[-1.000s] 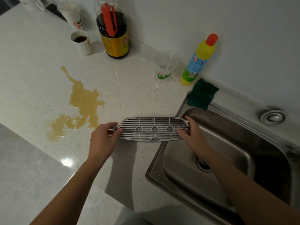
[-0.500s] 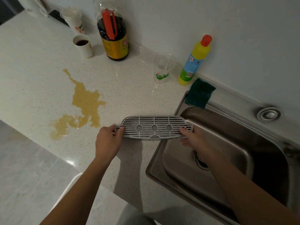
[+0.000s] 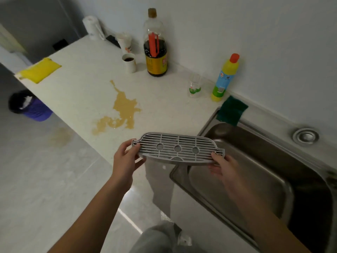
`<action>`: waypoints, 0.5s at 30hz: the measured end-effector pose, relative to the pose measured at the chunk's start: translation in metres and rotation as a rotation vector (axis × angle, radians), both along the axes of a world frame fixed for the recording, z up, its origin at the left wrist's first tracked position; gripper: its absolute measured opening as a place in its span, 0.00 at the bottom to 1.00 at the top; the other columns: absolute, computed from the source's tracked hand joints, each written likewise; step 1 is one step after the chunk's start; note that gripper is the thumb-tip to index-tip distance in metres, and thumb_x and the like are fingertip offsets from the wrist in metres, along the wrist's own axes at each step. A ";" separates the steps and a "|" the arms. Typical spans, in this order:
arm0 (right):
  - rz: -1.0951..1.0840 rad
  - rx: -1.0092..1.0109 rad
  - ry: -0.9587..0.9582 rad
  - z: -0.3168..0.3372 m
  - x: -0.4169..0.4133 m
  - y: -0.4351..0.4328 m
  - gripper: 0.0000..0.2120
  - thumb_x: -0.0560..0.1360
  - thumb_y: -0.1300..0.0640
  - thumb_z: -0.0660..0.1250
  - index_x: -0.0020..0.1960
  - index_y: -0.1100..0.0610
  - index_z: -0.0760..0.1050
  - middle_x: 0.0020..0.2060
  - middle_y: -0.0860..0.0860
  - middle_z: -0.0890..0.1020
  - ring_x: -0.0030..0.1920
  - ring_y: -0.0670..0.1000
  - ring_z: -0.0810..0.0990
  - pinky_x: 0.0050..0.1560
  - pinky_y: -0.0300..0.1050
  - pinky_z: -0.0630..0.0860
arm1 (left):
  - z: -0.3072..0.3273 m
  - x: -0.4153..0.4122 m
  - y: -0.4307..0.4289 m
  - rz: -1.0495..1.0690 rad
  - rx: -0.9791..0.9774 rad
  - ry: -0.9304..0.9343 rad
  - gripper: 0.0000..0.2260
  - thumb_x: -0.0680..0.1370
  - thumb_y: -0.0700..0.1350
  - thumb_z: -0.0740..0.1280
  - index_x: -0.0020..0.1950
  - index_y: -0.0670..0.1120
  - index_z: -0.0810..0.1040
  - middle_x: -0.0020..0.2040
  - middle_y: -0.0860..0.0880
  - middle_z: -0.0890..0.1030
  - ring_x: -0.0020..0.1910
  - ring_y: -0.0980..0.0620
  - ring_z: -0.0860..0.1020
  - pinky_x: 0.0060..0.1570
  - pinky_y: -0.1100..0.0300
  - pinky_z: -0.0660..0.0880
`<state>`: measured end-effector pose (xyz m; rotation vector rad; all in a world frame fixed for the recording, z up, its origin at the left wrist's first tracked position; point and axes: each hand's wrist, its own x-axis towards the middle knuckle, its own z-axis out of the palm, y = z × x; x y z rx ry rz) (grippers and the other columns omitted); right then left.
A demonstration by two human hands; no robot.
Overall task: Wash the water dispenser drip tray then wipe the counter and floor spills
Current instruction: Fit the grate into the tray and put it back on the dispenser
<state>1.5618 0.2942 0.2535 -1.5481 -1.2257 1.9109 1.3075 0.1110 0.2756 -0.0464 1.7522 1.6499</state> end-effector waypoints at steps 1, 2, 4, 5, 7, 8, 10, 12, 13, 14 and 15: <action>0.016 -0.018 0.017 -0.001 0.001 -0.008 0.07 0.80 0.54 0.71 0.57 0.51 0.81 0.47 0.50 0.89 0.45 0.50 0.89 0.39 0.42 0.84 | 0.002 0.004 -0.014 0.032 0.004 0.009 0.09 0.84 0.43 0.66 0.63 0.46 0.80 0.47 0.47 0.88 0.51 0.46 0.86 0.48 0.52 0.85; 0.039 -0.037 0.031 -0.001 0.001 -0.017 0.07 0.80 0.55 0.71 0.57 0.52 0.81 0.46 0.50 0.89 0.43 0.50 0.89 0.37 0.41 0.83 | 0.003 0.007 -0.029 0.060 -0.001 0.021 0.09 0.83 0.42 0.66 0.63 0.46 0.80 0.47 0.47 0.88 0.51 0.45 0.87 0.48 0.52 0.85; 0.088 -0.071 0.054 -0.002 -0.005 -0.036 0.06 0.80 0.57 0.71 0.57 0.53 0.81 0.44 0.50 0.90 0.41 0.49 0.89 0.36 0.40 0.83 | 0.007 0.014 -0.060 0.110 -0.010 0.050 0.09 0.84 0.42 0.66 0.63 0.46 0.80 0.48 0.46 0.88 0.51 0.45 0.87 0.49 0.52 0.85; 0.110 -0.083 0.061 -0.002 -0.010 -0.046 0.06 0.80 0.57 0.71 0.56 0.54 0.81 0.43 0.50 0.90 0.40 0.49 0.89 0.37 0.41 0.83 | 0.010 0.016 -0.076 0.136 -0.008 0.060 0.09 0.84 0.42 0.66 0.63 0.45 0.80 0.48 0.46 0.88 0.51 0.44 0.87 0.49 0.52 0.85; 0.153 -0.097 0.071 0.001 -0.023 -0.068 0.06 0.80 0.59 0.71 0.56 0.56 0.81 0.44 0.52 0.90 0.42 0.51 0.88 0.43 0.46 0.83 | 0.016 0.021 -0.110 0.186 -0.008 0.068 0.09 0.84 0.42 0.65 0.63 0.45 0.80 0.49 0.45 0.88 0.52 0.44 0.87 0.50 0.52 0.84; 0.169 -0.102 0.076 0.003 -0.031 -0.079 0.06 0.80 0.60 0.71 0.56 0.58 0.81 0.45 0.54 0.89 0.44 0.53 0.87 0.46 0.49 0.83 | 0.019 0.022 -0.127 0.211 -0.007 0.068 0.09 0.84 0.42 0.65 0.62 0.46 0.81 0.49 0.45 0.88 0.52 0.44 0.87 0.51 0.52 0.84; 0.212 -0.101 0.080 0.009 -0.049 -0.102 0.07 0.79 0.60 0.72 0.57 0.60 0.81 0.46 0.57 0.88 0.43 0.54 0.85 0.48 0.51 0.83 | 0.027 0.019 -0.161 0.273 0.000 0.061 0.08 0.84 0.41 0.65 0.62 0.46 0.81 0.50 0.45 0.88 0.54 0.43 0.86 0.50 0.52 0.84; 0.275 -0.082 0.079 0.014 -0.071 -0.124 0.08 0.79 0.59 0.72 0.56 0.60 0.81 0.43 0.56 0.87 0.40 0.52 0.85 0.45 0.50 0.83 | 0.030 0.013 -0.196 0.334 0.005 0.059 0.09 0.84 0.41 0.64 0.62 0.45 0.81 0.52 0.43 0.88 0.54 0.43 0.86 0.49 0.53 0.84; 0.310 -0.066 0.078 0.015 -0.083 -0.136 0.08 0.79 0.58 0.72 0.56 0.60 0.81 0.43 0.56 0.87 0.39 0.52 0.85 0.44 0.50 0.83 | 0.031 0.008 -0.213 0.364 0.010 0.059 0.09 0.84 0.40 0.64 0.62 0.45 0.81 0.54 0.42 0.87 0.54 0.43 0.86 0.49 0.54 0.84; 0.343 -0.048 0.078 0.015 -0.096 -0.148 0.08 0.79 0.57 0.73 0.56 0.59 0.81 0.42 0.55 0.88 0.39 0.52 0.85 0.43 0.49 0.83 | 0.030 0.002 -0.231 0.395 0.019 0.059 0.09 0.84 0.40 0.64 0.61 0.45 0.81 0.55 0.41 0.87 0.54 0.43 0.86 0.48 0.54 0.85; 0.372 -0.033 0.080 0.015 -0.111 -0.162 0.08 0.78 0.57 0.73 0.55 0.58 0.82 0.42 0.54 0.88 0.40 0.51 0.86 0.43 0.48 0.83 | 0.028 -0.005 -0.249 0.426 0.029 0.056 0.09 0.84 0.40 0.64 0.62 0.44 0.81 0.56 0.41 0.87 0.54 0.43 0.86 0.48 0.54 0.85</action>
